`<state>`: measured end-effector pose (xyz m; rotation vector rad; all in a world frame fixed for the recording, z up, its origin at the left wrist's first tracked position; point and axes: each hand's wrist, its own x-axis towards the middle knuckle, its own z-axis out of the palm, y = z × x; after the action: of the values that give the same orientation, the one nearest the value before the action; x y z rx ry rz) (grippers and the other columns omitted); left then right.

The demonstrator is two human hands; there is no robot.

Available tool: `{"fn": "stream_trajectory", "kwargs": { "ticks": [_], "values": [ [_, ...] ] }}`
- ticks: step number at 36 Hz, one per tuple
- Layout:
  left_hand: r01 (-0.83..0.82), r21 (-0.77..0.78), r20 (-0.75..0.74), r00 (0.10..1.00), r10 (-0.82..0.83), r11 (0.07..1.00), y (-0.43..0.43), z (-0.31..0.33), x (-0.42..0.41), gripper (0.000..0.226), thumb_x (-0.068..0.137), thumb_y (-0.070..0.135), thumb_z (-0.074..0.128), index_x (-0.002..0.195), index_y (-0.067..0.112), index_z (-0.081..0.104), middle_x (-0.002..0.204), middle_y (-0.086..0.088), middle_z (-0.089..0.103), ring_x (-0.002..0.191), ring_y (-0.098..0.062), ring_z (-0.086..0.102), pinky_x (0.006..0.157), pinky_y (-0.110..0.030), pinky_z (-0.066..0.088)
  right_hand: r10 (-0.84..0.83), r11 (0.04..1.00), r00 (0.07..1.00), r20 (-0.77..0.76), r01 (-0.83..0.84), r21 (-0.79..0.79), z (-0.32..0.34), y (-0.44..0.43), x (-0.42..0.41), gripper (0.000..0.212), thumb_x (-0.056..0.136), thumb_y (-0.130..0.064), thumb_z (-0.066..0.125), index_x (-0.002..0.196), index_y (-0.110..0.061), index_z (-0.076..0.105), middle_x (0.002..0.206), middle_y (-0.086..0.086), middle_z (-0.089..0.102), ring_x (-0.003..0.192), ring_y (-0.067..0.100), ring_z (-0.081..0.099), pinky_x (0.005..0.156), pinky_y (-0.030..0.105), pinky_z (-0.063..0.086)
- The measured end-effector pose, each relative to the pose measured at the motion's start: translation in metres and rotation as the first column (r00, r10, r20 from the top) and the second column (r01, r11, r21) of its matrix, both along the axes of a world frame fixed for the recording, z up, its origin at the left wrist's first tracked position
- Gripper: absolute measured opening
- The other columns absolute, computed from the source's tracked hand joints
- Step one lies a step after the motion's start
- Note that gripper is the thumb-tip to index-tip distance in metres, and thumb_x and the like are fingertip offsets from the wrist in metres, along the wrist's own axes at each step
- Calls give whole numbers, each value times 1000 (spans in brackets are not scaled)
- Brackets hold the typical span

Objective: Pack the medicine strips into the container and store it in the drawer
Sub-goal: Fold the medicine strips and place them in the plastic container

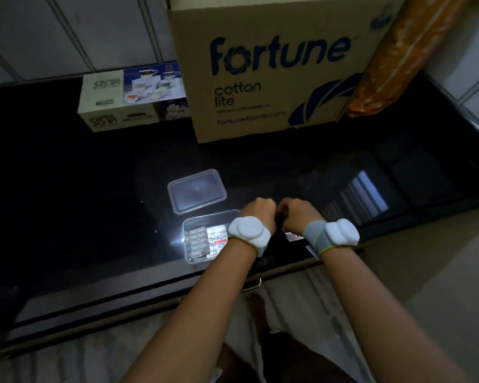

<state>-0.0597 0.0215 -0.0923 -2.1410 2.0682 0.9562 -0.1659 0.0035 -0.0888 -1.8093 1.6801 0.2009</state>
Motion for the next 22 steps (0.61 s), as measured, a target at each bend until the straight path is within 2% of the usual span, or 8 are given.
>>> {"fn": "stream_trajectory", "kwargs": {
  "ticks": [4,7,11,15,19,22],
  "values": [
    [78,16,-4,997,-78,997,0,-21,-21,32,83,21,61,110,6,65,118,-17,61,108,-36,63,82,-41,53,-3,999,996,-84,6,38,-13,2,-18,44,82,-20,64,125,-13,55,133,18,49,125,35,49,102,35,45],
    [76,-27,3,997,-76,997,2,-29,-25,33,85,22,60,115,7,62,123,-17,53,113,-37,58,87,-44,52,-36,999,998,-57,38,31,-19,4,-20,36,83,-24,64,116,-11,60,128,17,53,118,33,55,95,33,45],
    [50,18,-43,998,-49,999,2,-33,-24,33,84,23,61,112,6,64,123,-18,52,112,-38,58,89,-43,51,-85,996,996,-20,85,31,-17,2,-20,26,81,-21,64,104,-11,67,119,14,65,111,30,62,89,30,49],
    [-114,22,-169,979,116,993,4,-27,-13,25,84,18,60,105,16,73,114,-15,69,107,-36,65,86,-36,52,-142,990,989,37,141,23,-13,0,-16,17,80,-16,65,95,-14,72,111,13,71,105,29,66,86,30,51],
    [-286,-35,-298,917,263,958,5,-13,11,21,79,21,69,97,17,78,101,-10,77,100,-27,70,91,-33,55,-173,985,972,161,174,7,0,-2,-6,18,73,-25,76,88,-16,75,96,11,75,95,24,70,83,28,53],
    [-414,-65,-356,860,366,908,12,-2,40,21,75,22,76,94,14,79,93,-10,78,90,-23,72,84,-29,56,-141,989,947,288,149,-7,11,-3,18,9,72,-24,77,80,-21,74,81,7,73,85,21,71,85,36,59]
  ]
}}
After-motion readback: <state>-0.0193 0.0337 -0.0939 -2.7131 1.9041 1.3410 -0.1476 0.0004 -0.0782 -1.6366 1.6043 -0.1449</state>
